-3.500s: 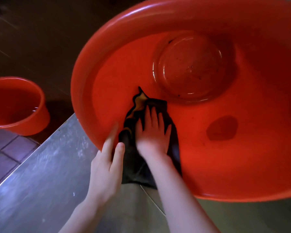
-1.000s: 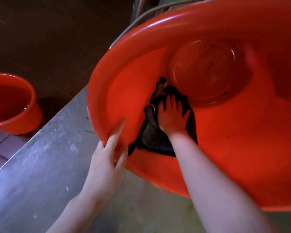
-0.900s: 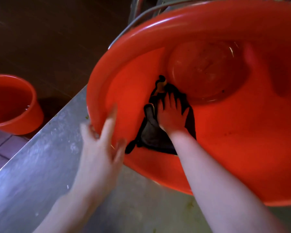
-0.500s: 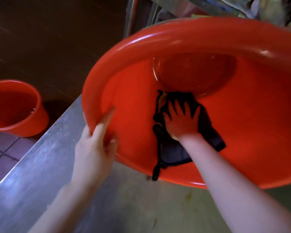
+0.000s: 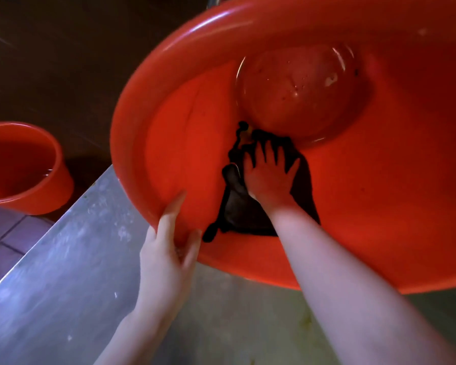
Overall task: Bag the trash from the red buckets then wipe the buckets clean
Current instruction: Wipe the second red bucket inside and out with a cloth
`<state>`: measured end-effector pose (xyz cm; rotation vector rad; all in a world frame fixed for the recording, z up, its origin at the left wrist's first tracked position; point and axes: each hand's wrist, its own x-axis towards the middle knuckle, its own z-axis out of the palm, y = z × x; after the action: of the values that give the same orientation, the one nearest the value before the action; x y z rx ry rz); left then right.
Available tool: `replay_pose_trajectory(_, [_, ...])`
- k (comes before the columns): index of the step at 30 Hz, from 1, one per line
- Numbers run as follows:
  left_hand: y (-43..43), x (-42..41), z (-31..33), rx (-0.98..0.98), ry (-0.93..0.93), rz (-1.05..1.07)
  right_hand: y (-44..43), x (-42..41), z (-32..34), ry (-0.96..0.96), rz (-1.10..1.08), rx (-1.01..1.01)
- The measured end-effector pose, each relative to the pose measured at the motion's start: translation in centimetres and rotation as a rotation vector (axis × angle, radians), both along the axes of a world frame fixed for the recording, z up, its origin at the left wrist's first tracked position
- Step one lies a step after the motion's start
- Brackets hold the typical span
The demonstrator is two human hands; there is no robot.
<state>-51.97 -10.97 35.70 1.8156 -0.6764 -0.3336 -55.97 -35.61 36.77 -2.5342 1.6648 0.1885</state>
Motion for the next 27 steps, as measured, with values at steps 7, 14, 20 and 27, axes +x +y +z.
replay_pose_trajectory(7, [-0.4, 0.1, 0.5, -0.032, 0.194, 0.004, 11.8, -0.3, 0.1, -0.073, 0.323, -0.053])
replay_pose_trajectory(14, [0.0, 0.4, 0.6, -0.059, 0.268, -0.043, 3.6, 2.9, 0.3, -0.118, 0.09, 0.065])
replay_pose_trajectory(20, [0.9, 0.2, 2.3, 0.042, 0.256, -0.147, 0.1, 2.8, -0.7, -0.12, 0.052, 0.066])
replay_pose_trajectory(27, [0.5, 6.6, 8.4, 0.051, -0.561, -0.072, 0.4, -2.0, 0.1, 0.009, 0.185, -0.028])
